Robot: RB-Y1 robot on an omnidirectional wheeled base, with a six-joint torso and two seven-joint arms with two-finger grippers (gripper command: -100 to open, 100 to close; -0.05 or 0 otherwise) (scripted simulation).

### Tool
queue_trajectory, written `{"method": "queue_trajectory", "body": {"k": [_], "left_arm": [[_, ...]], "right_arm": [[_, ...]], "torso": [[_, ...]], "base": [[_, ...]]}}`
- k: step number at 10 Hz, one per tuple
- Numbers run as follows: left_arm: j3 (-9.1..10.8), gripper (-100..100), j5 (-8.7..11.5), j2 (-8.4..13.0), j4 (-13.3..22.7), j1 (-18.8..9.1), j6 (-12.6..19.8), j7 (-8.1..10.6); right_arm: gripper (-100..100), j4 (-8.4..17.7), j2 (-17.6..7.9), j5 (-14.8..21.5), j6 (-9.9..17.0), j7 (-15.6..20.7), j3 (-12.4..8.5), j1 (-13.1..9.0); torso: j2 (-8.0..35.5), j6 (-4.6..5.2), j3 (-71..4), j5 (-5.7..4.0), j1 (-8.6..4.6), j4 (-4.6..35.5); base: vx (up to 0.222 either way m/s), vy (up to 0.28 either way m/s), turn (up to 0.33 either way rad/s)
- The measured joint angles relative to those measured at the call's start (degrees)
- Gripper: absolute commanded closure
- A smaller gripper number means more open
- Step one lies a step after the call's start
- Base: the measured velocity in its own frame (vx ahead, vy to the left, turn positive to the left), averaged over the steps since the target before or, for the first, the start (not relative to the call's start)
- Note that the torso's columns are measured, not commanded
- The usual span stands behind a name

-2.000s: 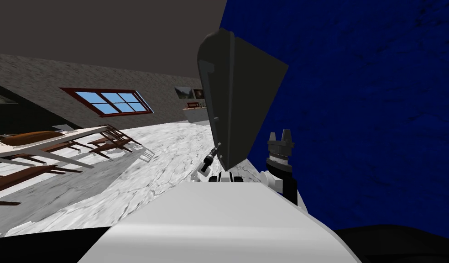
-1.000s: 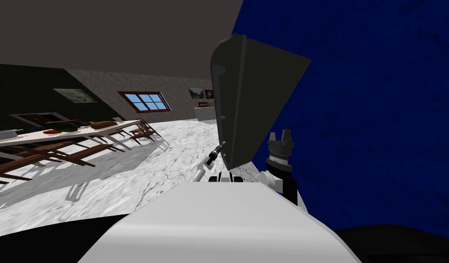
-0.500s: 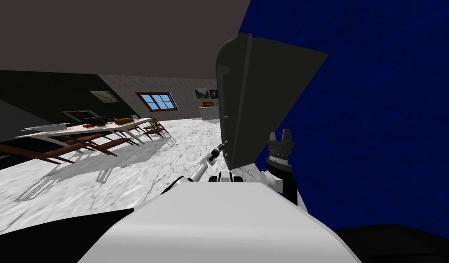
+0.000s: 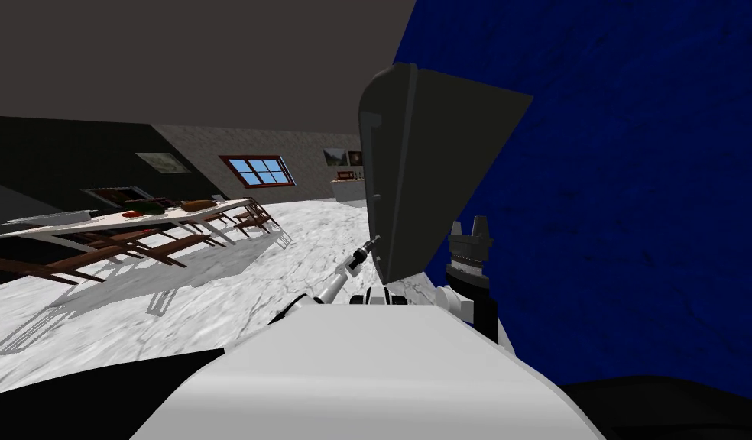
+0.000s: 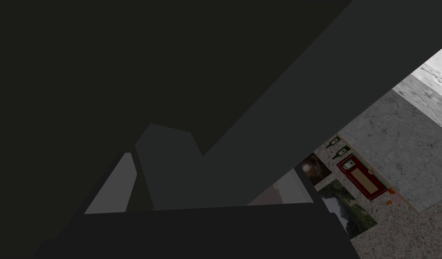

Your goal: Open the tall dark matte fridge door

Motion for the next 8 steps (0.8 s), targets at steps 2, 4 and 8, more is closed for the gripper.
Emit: {"method": "queue_trajectory", "body": {"k": [2, 4, 8], "left_arm": [[1.39, 100, -0.39, 0.02, -3.61, 3.51, 0.74, -0.77], [2.01, 100, -0.64, 0.27, -6.50, 5.90, 1.32, -0.79], [3.69, 100, -1.22, 0.35, -13.83, 12.40, 2.65, -1.49]], "right_arm": [[0, 0.00, 0.00, 0.00, 0.00, 0.00, 0.00, 0.00], [0, 0.00, 0.00, 0.00, 0.00, 0.00, 0.00, -0.01], [0, 0.00, 0.00, 0.00, 0.00, 0.00, 0.00, 0.00]], "torso": [[-0.07, 0.13, -0.05, 0.00, -0.21, -0.19], [-0.07, 0.21, -0.02, 0.03, -0.18, -0.13], [0.11, 0.09, 0.04, 0.01, -0.28, -0.23]], "base": [[0.026, 0.017, -0.073], [0.027, 0.014, -0.187], [0.026, 0.017, -0.168]]}}
